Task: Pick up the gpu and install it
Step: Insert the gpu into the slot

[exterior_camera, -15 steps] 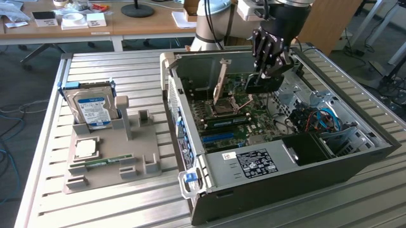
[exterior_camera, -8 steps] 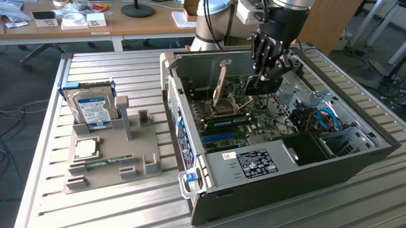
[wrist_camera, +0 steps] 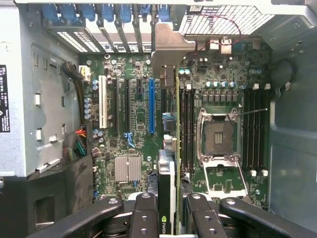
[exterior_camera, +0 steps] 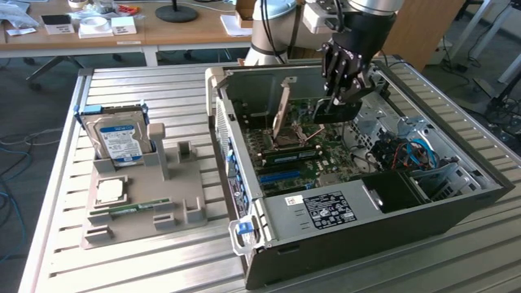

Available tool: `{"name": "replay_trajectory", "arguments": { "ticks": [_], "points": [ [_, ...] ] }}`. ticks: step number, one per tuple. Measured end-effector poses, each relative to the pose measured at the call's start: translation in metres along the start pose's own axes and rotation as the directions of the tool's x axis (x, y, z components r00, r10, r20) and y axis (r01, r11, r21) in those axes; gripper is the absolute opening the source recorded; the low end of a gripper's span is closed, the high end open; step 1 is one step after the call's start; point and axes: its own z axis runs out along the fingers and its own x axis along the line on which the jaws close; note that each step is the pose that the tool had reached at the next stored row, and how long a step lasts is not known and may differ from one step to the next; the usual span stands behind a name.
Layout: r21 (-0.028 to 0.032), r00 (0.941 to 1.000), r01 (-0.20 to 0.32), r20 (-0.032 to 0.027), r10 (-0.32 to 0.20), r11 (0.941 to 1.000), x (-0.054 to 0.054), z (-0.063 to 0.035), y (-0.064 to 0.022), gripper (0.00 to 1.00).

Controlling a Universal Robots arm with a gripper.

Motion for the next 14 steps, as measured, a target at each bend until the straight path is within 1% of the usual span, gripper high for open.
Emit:
{"name": "replay_trajectory", "arguments": {
  "ticks": [8, 11, 14],
  "points": [
    [0.0000, 1.0000, 0.002, 0.0002, -0.002, 1.0000, 0.000, 0.0135, 0.0028, 0.27],
    [0.0000, 1.0000, 0.003, 0.0001, -0.003, 1.0000, 0.001, 0.0170, 0.0037, 0.27],
    [-0.0002, 1.0000, 0.004, -0.0003, -0.004, 1.0000, 0.001, 0.0174, 0.0039, 0.27]
  ]
}}
